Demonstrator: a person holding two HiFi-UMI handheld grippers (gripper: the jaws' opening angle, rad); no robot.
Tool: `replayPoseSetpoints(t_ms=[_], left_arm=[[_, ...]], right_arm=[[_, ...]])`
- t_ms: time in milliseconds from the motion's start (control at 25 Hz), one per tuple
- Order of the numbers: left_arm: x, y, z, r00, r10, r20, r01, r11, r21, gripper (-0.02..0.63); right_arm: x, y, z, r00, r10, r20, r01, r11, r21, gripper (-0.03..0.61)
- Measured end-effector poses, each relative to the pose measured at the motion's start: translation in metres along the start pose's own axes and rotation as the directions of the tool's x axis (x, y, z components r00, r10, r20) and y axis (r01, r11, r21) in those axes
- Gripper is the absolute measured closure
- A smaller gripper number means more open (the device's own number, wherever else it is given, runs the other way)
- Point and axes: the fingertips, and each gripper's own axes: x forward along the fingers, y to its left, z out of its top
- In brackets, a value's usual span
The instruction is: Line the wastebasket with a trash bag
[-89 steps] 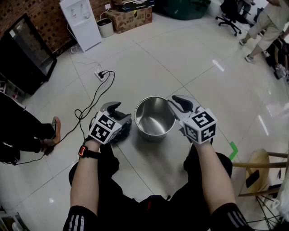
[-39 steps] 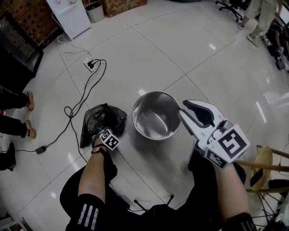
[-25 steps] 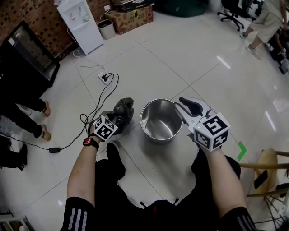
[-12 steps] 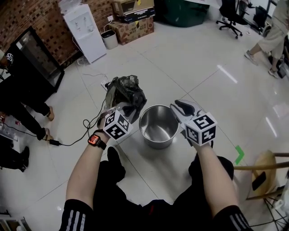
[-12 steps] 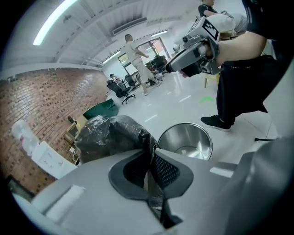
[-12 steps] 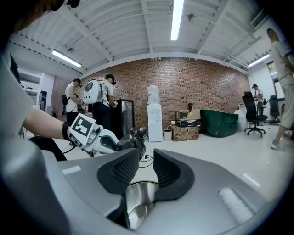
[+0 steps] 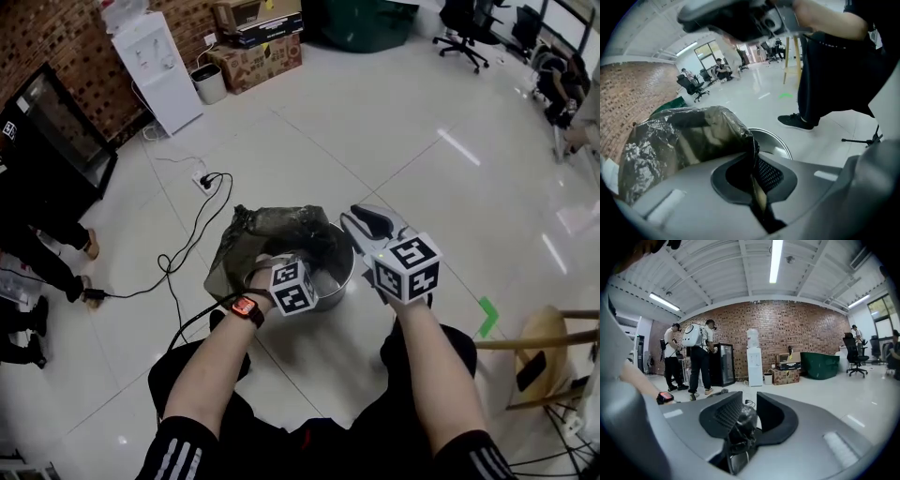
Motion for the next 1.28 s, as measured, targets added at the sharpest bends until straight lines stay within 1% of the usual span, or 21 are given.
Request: replayPoseSetpoints(t_ms=[120, 200, 280, 360, 440, 480, 520, 600, 680, 760, 800, 840, 880, 920, 960, 1080, 1160, 1280], left_arm=[[0.034, -0.015, -0.008, 0.995, -0.080, -0.058, 0.079, 0.997, -0.019, 0.613], [0.049, -0.021, -0.008, 0.991, -0.111, -0.068, 0.108, 0.993, -0.043, 0.613], [0.059, -0.026, -0.005, 0.990, -0.124, -0.066, 0.121, 0.991, -0.054, 0.613], [0.065, -0.030, 0.000, 0.990, -0.131, -0.055, 0.128, 0.990, -0.052, 0.613], [0.066, -0.036, 0.003, 0.989, -0.137, -0.051, 0.135, 0.990, -0.034, 0.613], [0.065, -0.038, 0.005, 0.990, -0.136, -0.045, 0.135, 0.991, -0.024, 0.613], [0.065, -0.039, 0.009, 0.990, -0.134, -0.038, 0.133, 0.991, -0.015, 0.614], [0.065, -0.041, 0.016, 0.991, -0.130, -0.023, 0.130, 0.991, 0.001, 0.611], [0.066, -0.041, 0.021, 0.991, -0.131, -0.015, 0.131, 0.991, 0.012, 0.602], [0.067, -0.040, 0.020, 0.991, -0.132, -0.018, 0.132, 0.991, 0.006, 0.568], [0.066, -0.040, 0.017, 0.991, -0.132, -0.021, 0.132, 0.991, -0.003, 0.547], [0.064, -0.038, 0.014, 0.991, -0.129, -0.022, 0.129, 0.992, -0.011, 0.529], [0.059, -0.035, 0.012, 0.992, -0.124, -0.022, 0.123, 0.992, -0.014, 0.510], [0.052, -0.031, 0.011, 0.993, -0.116, -0.021, 0.116, 0.993, -0.012, 0.492], [0.043, -0.027, 0.009, 0.994, -0.108, -0.021, 0.108, 0.994, -0.011, 0.476], [0.004, -0.012, 0.009, 0.998, -0.063, 0.000, 0.063, 0.997, -0.038, 0.476], [-0.027, 0.002, 0.011, 0.999, -0.010, 0.040, 0.013, 0.997, -0.075, 0.476], [-0.075, 0.023, 0.014, 0.988, 0.062, 0.144, -0.035, 0.983, -0.182, 0.476]], right_arm=[[0.002, 0.002, 0.003, 1.000, 0.010, 0.001, -0.010, 1.000, 0.001, 0.472], [0.004, 0.003, 0.003, 1.000, 0.029, -0.004, -0.029, 1.000, 0.001, 0.472], [0.006, 0.002, 0.000, 0.998, 0.066, -0.021, -0.066, 0.998, -0.006, 0.472], [0.015, -0.004, -0.009, 0.993, 0.110, -0.050, -0.112, 0.993, -0.037, 0.472], [0.033, -0.009, -0.028, 0.981, 0.154, -0.122, -0.168, 0.980, -0.109, 0.456], [0.044, -0.009, -0.042, 0.968, 0.180, -0.172, -0.205, 0.969, -0.137, 0.436], [0.054, -0.007, -0.060, 0.951, 0.211, -0.224, -0.246, 0.959, -0.143, 0.407], [0.073, -0.002, -0.097, 0.910, 0.260, -0.324, -0.310, 0.944, -0.113, 0.355], [0.090, 0.002, -0.128, 0.873, 0.260, -0.413, -0.334, 0.935, -0.118, 0.351], [0.104, 0.003, -0.155, 0.839, 0.227, -0.494, -0.341, 0.928, -0.153, 0.354], [0.108, 0.002, -0.169, 0.823, 0.211, -0.528, -0.340, 0.927, -0.160, 0.371], [0.111, -0.001, -0.183, 0.808, 0.196, -0.555, -0.336, 0.928, -0.161, 0.401], [0.113, -0.004, -0.195, 0.797, 0.186, -0.575, -0.331, 0.931, -0.157, 0.441], [0.114, -0.005, -0.205, 0.786, 0.184, -0.591, -0.329, 0.933, -0.147, 0.467], [0.114, -0.005, -0.213, 0.774, 0.188, -0.605, -0.332, 0.933, -0.135, 0.471], [0.115, -0.004, -0.235, 0.741, 0.199, -0.641, -0.355, 0.927, -0.123, 0.471], [0.117, -0.006, -0.244, 0.733, 0.186, -0.655, -0.350, 0.928, -0.129, 0.471], [0.120, -0.006, -0.256, 0.720, 0.174, -0.672, -0.358, 0.923, -0.144, 0.471]])
